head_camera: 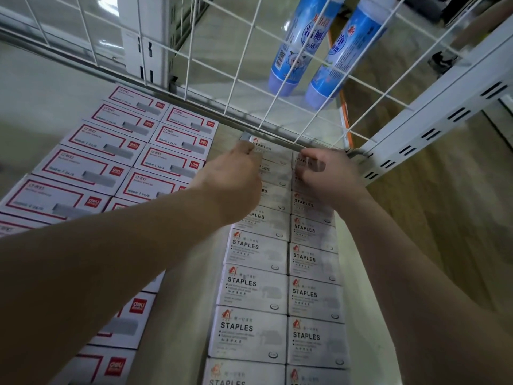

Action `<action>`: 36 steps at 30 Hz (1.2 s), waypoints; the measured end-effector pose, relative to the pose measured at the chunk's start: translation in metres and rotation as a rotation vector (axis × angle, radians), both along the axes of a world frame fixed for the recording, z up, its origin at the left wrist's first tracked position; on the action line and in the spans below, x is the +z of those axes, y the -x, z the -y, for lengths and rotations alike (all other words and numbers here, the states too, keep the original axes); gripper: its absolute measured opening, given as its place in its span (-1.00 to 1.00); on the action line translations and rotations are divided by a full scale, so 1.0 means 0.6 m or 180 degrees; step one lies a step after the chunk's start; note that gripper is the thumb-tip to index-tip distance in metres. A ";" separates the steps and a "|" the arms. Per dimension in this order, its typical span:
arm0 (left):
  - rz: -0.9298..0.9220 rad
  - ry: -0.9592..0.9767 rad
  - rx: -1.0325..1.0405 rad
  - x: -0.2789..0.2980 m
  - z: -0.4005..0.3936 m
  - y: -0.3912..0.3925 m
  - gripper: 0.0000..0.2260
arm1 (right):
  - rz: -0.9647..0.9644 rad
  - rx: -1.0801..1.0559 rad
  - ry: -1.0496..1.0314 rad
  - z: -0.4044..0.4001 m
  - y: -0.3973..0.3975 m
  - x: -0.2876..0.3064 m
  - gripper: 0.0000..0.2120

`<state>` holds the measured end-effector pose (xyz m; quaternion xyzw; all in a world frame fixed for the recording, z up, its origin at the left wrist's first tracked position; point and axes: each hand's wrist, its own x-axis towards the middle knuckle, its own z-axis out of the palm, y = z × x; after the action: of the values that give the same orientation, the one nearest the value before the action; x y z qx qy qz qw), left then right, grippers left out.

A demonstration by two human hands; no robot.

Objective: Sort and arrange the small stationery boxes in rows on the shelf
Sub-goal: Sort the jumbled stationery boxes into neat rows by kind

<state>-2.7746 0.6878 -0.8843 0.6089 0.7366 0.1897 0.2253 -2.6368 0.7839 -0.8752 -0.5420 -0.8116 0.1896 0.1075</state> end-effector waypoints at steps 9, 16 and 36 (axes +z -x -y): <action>0.0020 0.0037 -0.0035 0.000 0.001 -0.001 -0.64 | 0.0203 0.0180 -0.0023 0.005 -0.004 0.005 -0.63; -0.0109 0.0115 -0.0157 0.002 0.005 -0.002 -0.63 | 0.0343 0.0171 -0.0066 0.002 -0.001 -0.003 -0.69; -0.0439 -0.0405 0.0376 0.017 0.071 0.069 -0.67 | -0.0027 0.0428 -0.0552 0.060 0.070 -0.017 -0.65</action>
<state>-2.8159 0.6452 -0.8743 0.5890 0.7715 0.2067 0.1233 -2.6787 0.7479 -0.8854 -0.4742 -0.8590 0.1277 0.1444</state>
